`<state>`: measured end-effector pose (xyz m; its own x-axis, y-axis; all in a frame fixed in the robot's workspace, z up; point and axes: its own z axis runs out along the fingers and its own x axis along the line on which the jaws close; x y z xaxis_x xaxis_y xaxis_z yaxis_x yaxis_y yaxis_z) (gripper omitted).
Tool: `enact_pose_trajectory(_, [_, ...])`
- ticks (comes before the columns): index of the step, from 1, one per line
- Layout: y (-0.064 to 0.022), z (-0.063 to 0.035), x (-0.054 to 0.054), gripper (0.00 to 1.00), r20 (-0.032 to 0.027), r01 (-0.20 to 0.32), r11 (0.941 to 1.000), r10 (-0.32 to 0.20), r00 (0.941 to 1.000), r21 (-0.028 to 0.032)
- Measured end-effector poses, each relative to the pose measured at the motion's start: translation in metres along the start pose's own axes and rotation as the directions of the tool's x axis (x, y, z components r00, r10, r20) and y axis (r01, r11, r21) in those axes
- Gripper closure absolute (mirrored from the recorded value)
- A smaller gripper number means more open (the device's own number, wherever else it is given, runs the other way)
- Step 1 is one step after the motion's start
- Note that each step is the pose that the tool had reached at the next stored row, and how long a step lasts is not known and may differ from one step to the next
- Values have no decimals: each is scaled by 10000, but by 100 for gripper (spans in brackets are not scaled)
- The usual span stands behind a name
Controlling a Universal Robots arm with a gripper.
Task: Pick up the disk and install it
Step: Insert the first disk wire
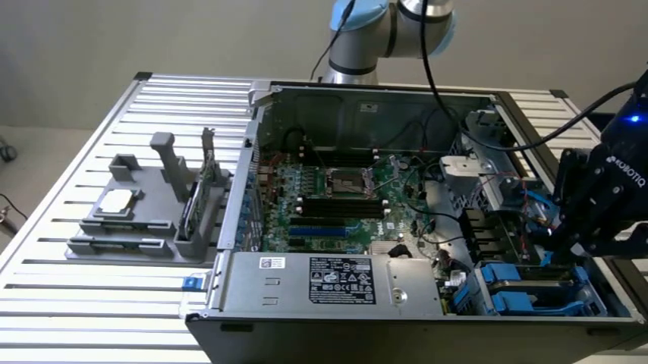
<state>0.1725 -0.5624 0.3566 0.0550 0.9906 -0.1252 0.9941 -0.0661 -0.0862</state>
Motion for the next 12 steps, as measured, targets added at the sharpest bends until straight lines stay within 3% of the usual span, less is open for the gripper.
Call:
enact_pose_trajectory(7, [-30, -303, -39, 76, -1, 1, 10000, -1, 10000, 0])
enact_pose_trajectory(12, [-107, -332, -30, 76, -7, 1, 10000, -1, 10000, 0])
